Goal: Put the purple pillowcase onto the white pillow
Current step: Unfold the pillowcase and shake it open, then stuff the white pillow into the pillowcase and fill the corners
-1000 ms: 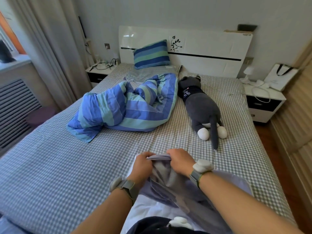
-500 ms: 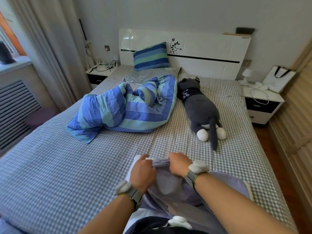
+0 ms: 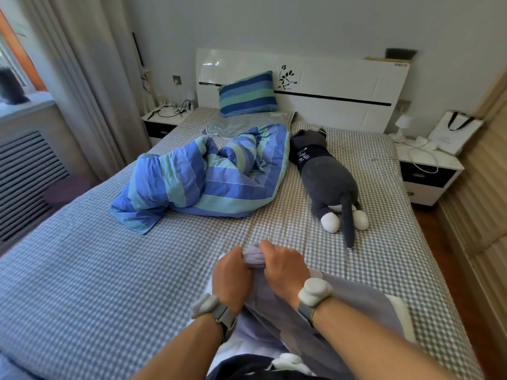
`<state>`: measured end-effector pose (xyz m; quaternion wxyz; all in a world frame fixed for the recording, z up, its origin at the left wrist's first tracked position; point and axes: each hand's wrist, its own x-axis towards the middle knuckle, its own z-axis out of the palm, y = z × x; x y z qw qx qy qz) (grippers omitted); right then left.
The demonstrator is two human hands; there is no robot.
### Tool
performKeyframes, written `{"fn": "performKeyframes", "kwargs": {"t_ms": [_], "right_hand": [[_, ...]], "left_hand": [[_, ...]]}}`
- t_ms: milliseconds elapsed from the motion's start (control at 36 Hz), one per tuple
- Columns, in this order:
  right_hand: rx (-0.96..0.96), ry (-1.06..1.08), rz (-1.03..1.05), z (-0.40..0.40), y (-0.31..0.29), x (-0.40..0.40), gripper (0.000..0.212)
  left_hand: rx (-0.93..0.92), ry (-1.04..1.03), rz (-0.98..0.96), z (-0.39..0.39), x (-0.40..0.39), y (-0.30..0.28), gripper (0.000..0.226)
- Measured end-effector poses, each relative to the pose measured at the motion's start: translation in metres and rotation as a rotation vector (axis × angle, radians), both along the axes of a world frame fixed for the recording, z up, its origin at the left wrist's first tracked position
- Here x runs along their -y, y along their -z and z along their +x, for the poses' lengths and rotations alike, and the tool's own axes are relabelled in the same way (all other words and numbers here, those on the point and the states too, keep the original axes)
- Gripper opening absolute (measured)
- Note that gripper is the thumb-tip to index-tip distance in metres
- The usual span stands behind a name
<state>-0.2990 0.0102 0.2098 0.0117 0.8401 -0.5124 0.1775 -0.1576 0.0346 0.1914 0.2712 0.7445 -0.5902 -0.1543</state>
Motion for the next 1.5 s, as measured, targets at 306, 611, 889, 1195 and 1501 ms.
{"fn": "performKeyframes", "kwargs": {"t_ms": [306,611,889,1195,1501], "right_hand": [[-0.123,0.058,-0.085,-0.002,-0.001,0.003,0.037],[-0.239,0.066,0.121,-0.002,-0.006,0.014,0.011],[-0.155,0.160,-0.309,0.017,-0.199,0.161,0.018],[-0.156,0.067,-0.683,0.051,-0.273,0.252,0.016],[-0.111,0.122,-0.770,0.065,-0.173,0.320,0.013]], "left_hand": [[0.078,-0.011,-0.020,0.003,0.001,-0.008,0.013],[0.059,0.004,0.025,0.018,0.019,-0.008,0.007],[0.165,-0.070,-0.374,0.043,0.160,-0.214,0.018],[0.791,0.057,-0.559,0.102,0.210,-0.302,0.028],[0.582,0.157,-0.691,0.130,0.290,-0.168,0.011]]}}
